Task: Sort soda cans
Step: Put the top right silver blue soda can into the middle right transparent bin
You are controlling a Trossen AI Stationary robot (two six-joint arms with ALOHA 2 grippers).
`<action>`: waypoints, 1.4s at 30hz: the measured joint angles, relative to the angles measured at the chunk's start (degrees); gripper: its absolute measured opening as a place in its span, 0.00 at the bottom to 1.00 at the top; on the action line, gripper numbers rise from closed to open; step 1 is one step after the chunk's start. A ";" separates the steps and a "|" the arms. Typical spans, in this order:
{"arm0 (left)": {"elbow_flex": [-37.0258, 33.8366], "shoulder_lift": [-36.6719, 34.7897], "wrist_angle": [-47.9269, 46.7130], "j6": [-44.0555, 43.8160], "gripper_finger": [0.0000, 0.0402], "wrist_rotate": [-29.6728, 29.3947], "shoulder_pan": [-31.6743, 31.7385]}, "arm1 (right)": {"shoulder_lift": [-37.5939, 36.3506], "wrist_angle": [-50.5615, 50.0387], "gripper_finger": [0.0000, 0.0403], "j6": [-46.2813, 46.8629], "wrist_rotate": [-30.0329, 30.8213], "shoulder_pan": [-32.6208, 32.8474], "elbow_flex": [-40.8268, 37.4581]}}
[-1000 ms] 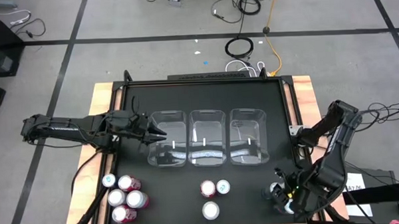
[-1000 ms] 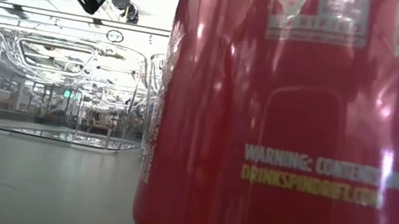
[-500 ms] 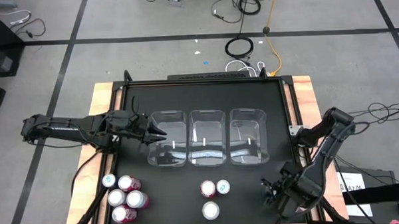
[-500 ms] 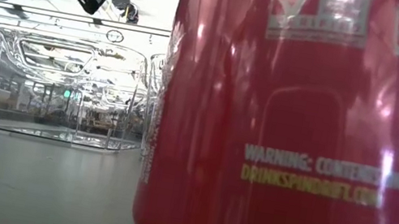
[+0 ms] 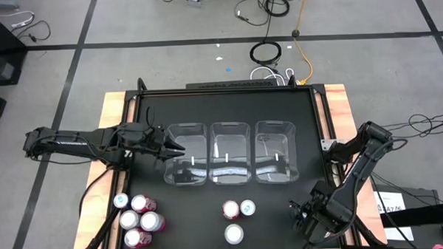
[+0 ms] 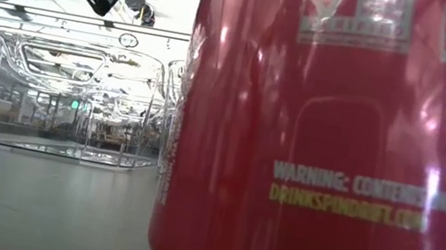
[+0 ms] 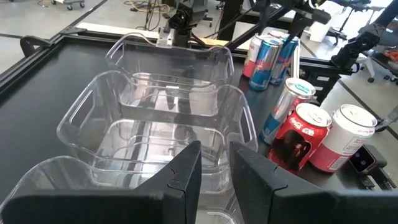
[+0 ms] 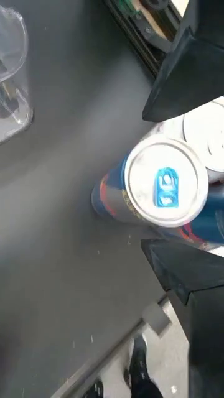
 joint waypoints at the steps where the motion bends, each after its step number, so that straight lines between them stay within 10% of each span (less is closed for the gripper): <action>1: 0.00 0.00 0.00 0.00 0.23 0.00 -0.01 | 0.00 0.22 0.78 0.07 -0.09 0.13 -0.60; 12: 0.00 0.00 0.02 -0.04 0.23 0.00 -0.01 | 0.00 7.79 0.77 -0.80 -1.46 0.41 -6.99; 22: 0.00 -0.02 0.11 -0.09 0.23 0.00 0.00 | -0.03 8.07 0.56 -1.46 -4.05 0.41 -8.49; 42: 0.00 0.00 0.11 -0.17 0.23 0.00 -0.02 | -10.63 7.41 0.56 -4.71 3.11 -1.65 -5.27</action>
